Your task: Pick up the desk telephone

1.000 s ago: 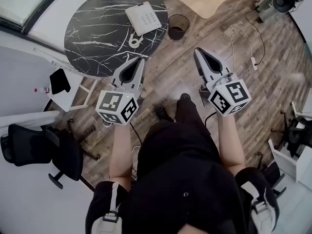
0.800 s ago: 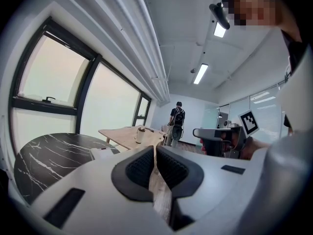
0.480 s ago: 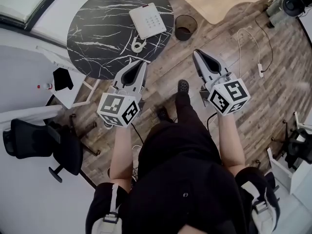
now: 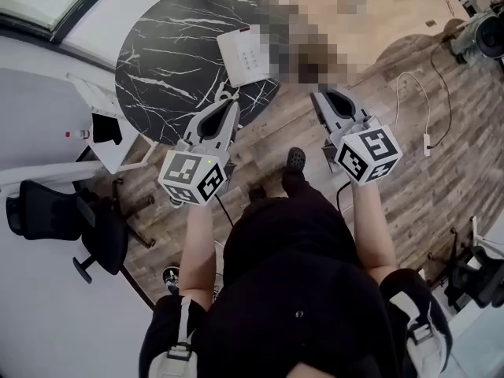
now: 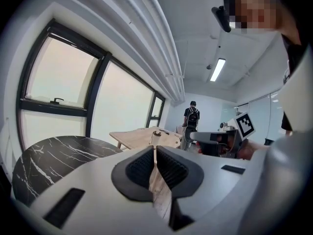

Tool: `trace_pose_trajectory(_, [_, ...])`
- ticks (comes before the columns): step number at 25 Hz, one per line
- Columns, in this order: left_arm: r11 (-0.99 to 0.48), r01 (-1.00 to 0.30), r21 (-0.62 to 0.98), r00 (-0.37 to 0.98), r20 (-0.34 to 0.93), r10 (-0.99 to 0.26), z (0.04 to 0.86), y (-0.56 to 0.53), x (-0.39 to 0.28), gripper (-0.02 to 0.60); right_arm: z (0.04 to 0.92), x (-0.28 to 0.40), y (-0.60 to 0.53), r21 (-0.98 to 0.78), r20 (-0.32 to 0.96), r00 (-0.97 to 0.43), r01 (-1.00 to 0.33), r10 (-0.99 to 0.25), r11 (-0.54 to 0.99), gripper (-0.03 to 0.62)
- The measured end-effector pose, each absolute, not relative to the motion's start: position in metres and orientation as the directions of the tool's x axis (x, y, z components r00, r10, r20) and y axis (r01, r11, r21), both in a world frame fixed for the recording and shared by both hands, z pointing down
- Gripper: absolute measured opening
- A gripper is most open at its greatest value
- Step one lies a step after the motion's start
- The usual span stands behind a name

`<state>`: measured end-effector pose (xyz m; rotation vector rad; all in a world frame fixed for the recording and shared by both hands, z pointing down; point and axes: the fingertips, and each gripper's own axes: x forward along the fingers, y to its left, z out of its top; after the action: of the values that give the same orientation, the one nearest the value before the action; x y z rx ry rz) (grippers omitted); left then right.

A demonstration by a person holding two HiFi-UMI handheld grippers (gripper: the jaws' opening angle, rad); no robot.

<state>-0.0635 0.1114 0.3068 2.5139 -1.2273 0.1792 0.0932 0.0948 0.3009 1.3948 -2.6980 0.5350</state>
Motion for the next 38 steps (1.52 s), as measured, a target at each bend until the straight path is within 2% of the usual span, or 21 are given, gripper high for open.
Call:
trace_pose_trajectory(15, [-0.443,-0.864,0.239,0.500,0.302,-0.811,0.319,0.064,-0.021,0.029,0.318,0.129,0.022,-0.308,0.225,-0.702,-0.710,-0.676,0.634,0.032])
trace_pose_trajectory(28, [-0.377,-0.888,0.264,0.456,0.386,-0.802,0.346,0.057,-0.028,0.029,0.347,0.125,0.011,-0.362,0.276,-0.732,-0.680,-0.623,0.638,0.032])
trace_pose_trajectory(38, [-0.366,-0.886,0.285,0.457,0.399,-0.795,0.361,0.016,-0.045,0.029,0.358,0.118,-0.024,-0.358,0.326,-0.710,-0.704,-0.625,0.613,0.032])
